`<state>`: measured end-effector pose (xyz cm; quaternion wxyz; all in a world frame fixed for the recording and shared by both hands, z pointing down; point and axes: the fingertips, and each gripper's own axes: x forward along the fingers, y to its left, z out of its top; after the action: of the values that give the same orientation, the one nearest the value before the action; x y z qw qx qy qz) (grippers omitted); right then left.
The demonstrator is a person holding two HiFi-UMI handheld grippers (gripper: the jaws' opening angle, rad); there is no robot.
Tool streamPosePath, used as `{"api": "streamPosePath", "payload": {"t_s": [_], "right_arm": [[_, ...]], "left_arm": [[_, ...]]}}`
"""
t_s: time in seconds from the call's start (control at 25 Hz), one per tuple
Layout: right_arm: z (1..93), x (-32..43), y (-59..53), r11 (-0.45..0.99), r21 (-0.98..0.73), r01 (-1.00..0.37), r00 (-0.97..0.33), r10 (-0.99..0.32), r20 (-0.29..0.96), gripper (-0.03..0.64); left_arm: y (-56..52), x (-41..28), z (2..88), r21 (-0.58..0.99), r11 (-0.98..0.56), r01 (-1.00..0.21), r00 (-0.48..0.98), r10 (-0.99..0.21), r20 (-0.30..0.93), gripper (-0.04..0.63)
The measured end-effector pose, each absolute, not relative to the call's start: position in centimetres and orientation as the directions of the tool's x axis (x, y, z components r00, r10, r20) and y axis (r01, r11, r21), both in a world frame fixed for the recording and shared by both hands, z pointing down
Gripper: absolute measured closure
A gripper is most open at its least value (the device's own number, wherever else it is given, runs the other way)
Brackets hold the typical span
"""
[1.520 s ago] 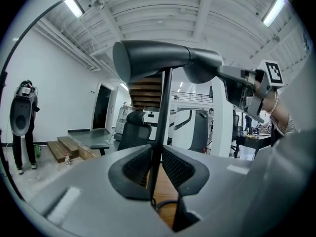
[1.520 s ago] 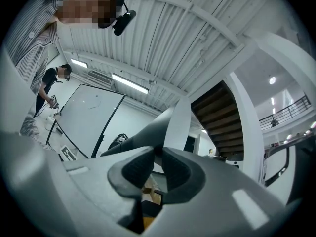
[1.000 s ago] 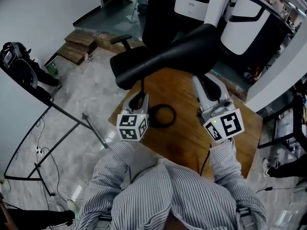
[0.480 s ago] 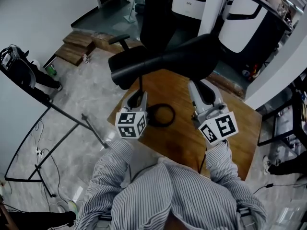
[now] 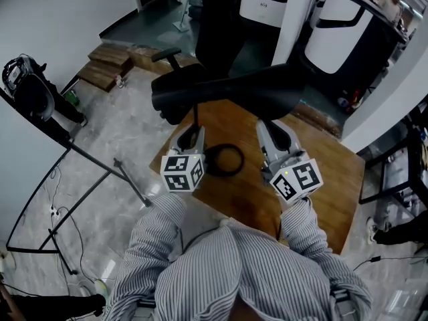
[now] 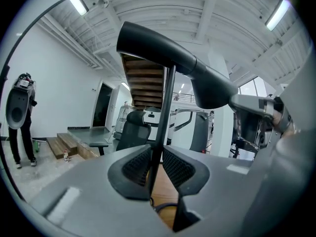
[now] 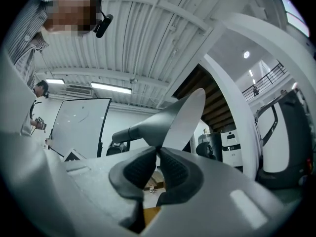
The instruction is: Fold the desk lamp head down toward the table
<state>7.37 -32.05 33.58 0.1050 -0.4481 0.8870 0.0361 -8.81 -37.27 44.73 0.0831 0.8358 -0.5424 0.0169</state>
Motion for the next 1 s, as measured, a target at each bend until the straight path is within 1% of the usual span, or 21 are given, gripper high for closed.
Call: {"api": "streamPosePath", "payload": {"t_s": [0.4, 0.68, 1.0], "right_arm": [[38.4, 5.6, -32.0, 0.624, -0.173, -0.762, -0.608, -0.781, -0.14, 0.603], [40.2, 4.2, -32.1, 0.625, -0.279, -0.729, -0.614, -0.778, -0.135, 0.604], [41.8, 2.7, -32.1, 0.64, -0.253, -0.725, -0.648, -0.759, -0.065, 0.609]], "left_arm": [[-36.7, -8.9, 45.4, 0.142, -0.384, -0.912, 0.402, -0.906, 0.133, 0.538], [-36.6, -9.2, 45.7, 0.149, -0.373, -0.916, 0.393, -0.909, 0.138, 0.539], [-36.7, -9.2, 45.5, 0.161, -0.362, -0.918, 0.385, -0.913, 0.139, 0.538]]}}
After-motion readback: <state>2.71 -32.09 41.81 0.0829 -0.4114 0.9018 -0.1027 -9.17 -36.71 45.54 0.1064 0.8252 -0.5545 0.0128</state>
